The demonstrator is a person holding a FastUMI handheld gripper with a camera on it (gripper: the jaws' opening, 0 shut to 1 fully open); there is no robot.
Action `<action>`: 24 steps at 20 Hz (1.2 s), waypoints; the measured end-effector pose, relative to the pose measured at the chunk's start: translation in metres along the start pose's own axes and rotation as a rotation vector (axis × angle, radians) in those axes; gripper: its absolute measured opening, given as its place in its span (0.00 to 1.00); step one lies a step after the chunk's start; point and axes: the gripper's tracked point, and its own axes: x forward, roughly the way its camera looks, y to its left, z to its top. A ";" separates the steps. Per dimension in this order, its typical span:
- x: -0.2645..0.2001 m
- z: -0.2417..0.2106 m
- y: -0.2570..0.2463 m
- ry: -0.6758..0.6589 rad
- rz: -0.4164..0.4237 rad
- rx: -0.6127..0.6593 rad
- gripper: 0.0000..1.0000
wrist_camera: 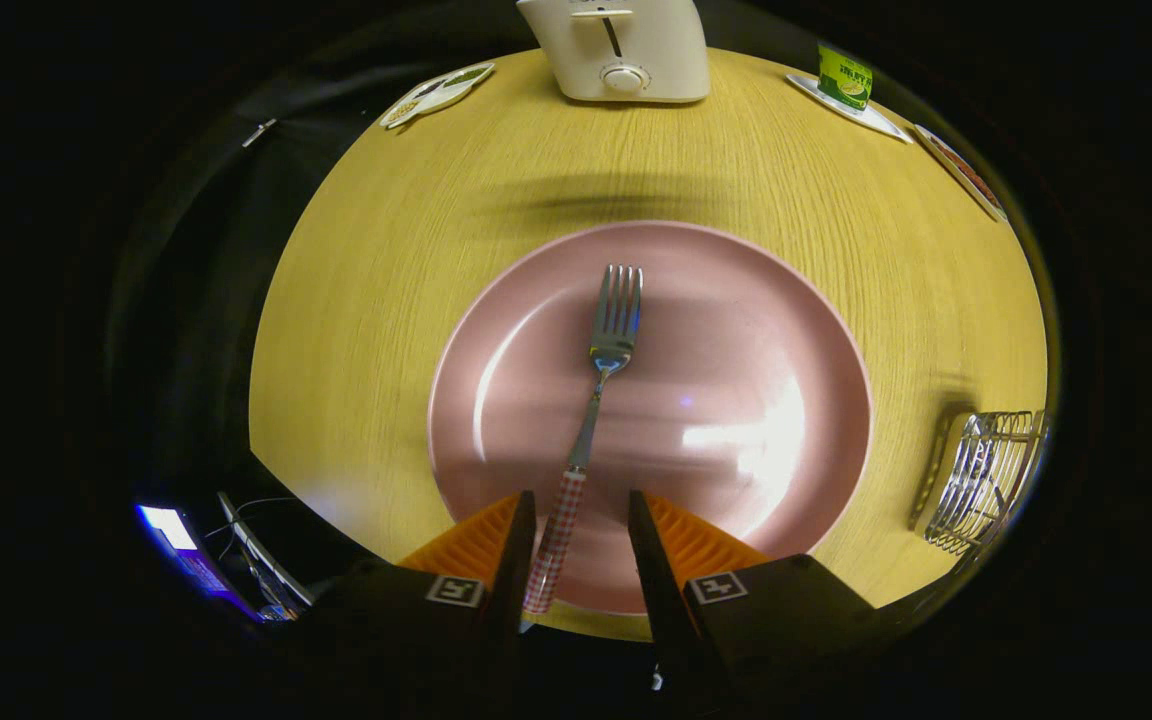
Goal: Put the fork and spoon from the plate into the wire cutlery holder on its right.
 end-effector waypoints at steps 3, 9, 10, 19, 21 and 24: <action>0.004 -0.006 -0.004 0.033 -0.005 0.014 0.32; -0.004 -0.011 -0.007 0.055 0.037 -0.025 0.12; -0.008 -0.011 -0.007 0.055 0.049 -0.031 0.11; -0.099 -0.011 -0.033 0.010 0.106 -0.156 0.11; -0.128 -0.022 -0.050 0.027 0.107 -0.203 0.11; -0.173 -0.039 -0.088 0.060 0.079 -0.274 0.11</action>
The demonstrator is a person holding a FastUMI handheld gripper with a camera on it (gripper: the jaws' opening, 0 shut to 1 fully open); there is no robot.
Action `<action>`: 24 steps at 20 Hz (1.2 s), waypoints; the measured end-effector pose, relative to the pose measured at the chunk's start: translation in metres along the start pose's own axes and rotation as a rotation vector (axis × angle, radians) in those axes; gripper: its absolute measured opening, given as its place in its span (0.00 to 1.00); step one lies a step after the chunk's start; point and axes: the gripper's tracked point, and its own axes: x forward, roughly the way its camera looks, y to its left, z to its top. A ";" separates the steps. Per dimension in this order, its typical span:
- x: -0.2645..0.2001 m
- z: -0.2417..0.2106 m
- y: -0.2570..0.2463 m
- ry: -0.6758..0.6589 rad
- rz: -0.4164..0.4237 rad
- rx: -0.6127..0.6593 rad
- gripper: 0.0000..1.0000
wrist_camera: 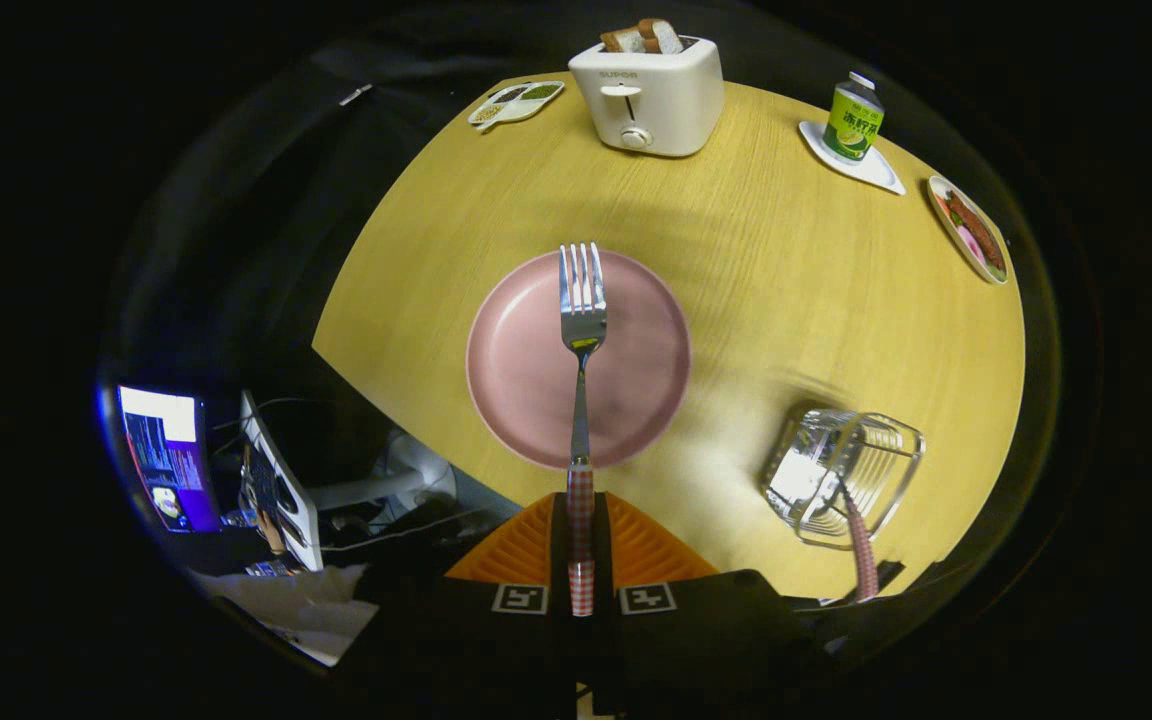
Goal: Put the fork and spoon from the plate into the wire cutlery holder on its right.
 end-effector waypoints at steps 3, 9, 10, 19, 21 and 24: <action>-0.036 -0.028 -0.029 0.062 -0.011 -0.031 0.11; -0.077 -0.062 -0.104 0.220 -0.089 -0.031 0.11; -0.080 -0.068 -0.114 0.255 -0.093 -0.035 0.11; -0.066 -0.070 -0.166 0.568 -0.087 0.035 0.11; -0.059 -0.067 -0.173 0.610 -0.087 0.024 0.11; -0.050 -0.061 -0.170 0.660 -0.079 0.000 0.11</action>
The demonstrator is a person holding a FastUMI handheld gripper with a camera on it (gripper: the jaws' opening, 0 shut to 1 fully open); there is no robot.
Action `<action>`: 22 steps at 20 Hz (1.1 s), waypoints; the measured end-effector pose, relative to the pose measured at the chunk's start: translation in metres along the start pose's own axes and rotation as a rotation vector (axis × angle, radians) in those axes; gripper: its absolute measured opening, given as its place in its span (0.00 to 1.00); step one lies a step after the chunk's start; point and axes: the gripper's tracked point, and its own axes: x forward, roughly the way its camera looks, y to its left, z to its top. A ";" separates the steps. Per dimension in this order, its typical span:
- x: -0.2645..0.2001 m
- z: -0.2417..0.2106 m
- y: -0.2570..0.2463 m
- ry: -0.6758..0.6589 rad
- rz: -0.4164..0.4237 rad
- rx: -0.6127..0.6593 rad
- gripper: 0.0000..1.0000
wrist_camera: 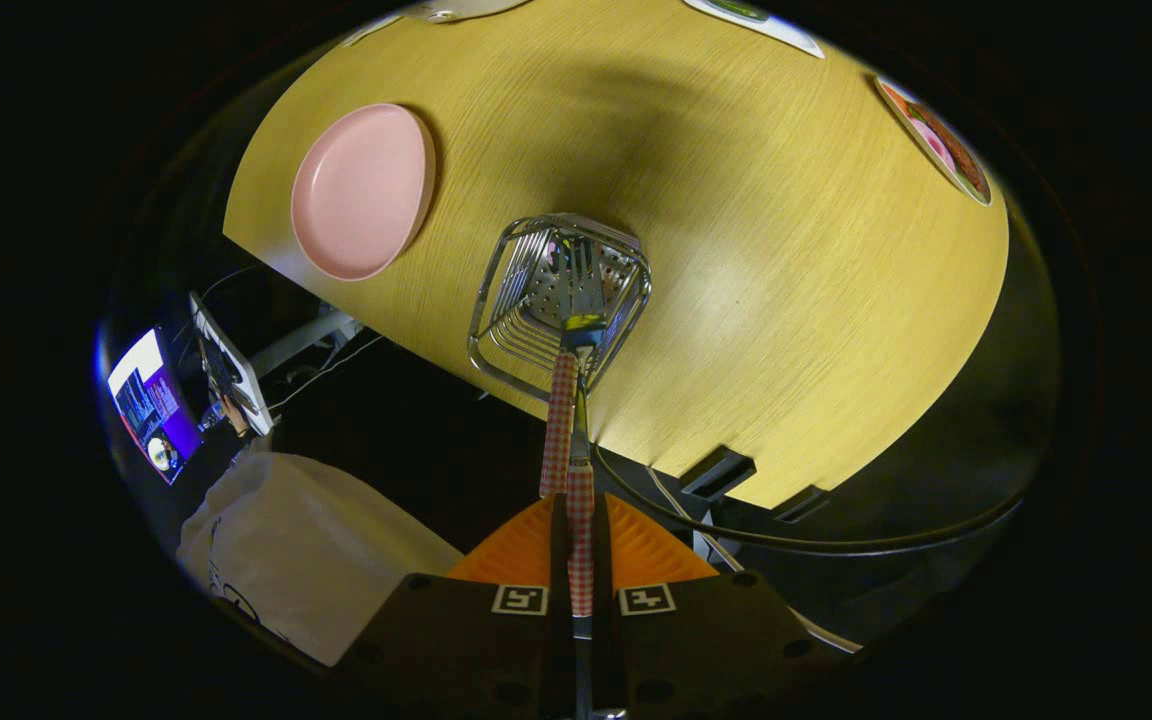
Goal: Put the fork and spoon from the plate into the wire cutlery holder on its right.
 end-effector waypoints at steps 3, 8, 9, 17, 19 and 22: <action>0.002 0.005 0.006 0.045 0.001 -0.031 0.12; 0.003 0.020 0.005 0.069 -0.004 -0.019 0.15; 0.003 0.021 0.003 0.060 0.004 -0.011 0.19; -0.016 0.021 0.003 -0.138 0.051 0.035 0.99; -0.023 0.014 0.007 -0.217 0.069 0.048 1.00; -0.036 0.000 0.018 -0.337 0.098 0.058 1.00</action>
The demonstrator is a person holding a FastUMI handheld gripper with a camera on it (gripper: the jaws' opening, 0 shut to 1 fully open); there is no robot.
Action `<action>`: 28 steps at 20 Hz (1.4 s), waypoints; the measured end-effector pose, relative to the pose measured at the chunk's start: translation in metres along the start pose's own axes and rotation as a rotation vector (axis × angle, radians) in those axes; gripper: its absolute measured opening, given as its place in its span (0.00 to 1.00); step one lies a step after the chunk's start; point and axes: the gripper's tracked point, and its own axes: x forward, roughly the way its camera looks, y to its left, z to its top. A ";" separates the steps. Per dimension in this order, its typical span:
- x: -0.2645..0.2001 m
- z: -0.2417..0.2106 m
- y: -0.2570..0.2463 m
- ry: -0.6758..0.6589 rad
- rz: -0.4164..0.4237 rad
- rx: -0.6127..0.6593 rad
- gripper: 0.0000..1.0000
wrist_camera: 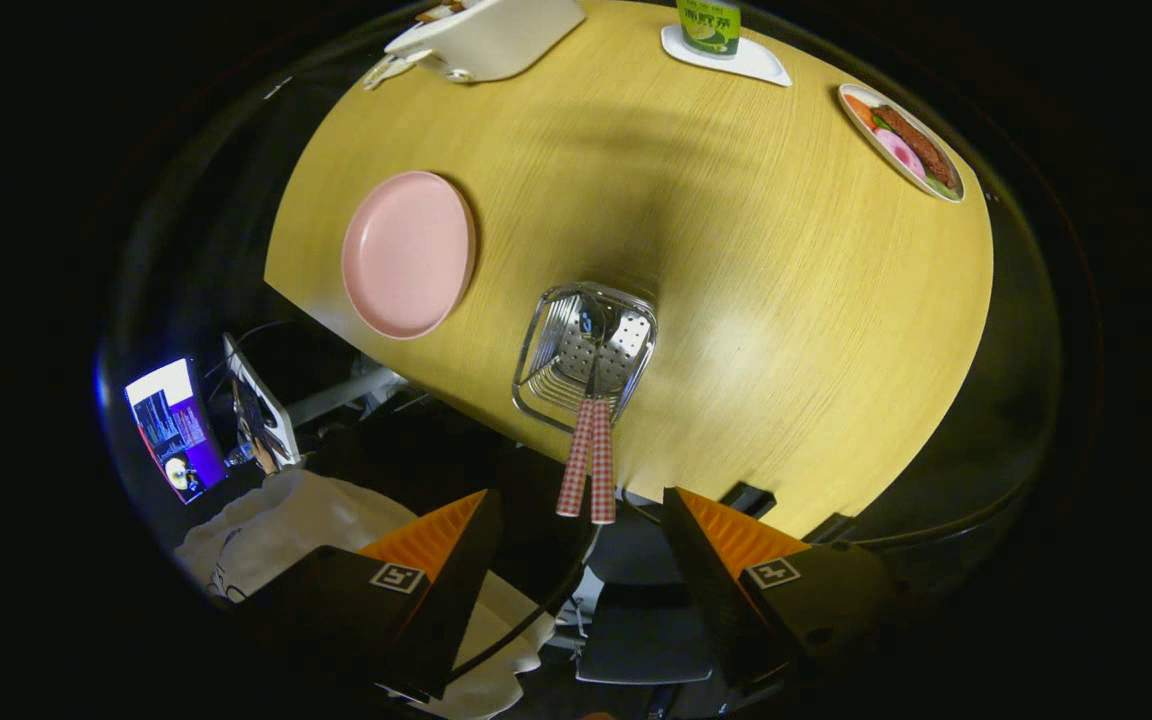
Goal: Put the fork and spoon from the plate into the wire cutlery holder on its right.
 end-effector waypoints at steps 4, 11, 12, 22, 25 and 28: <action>-0.019 -0.016 0.002 -0.174 -0.025 -0.025 1.00; -0.063 -0.037 0.018 -0.486 -0.033 0.059 1.00; -0.069 -0.039 0.017 -0.531 -0.057 0.058 1.00; -0.156 -0.029 0.049 -1.102 -0.184 0.074 1.00; -0.183 -0.027 0.050 -1.255 -0.213 0.120 1.00; -0.203 -0.025 0.042 -1.351 -0.279 0.152 0.99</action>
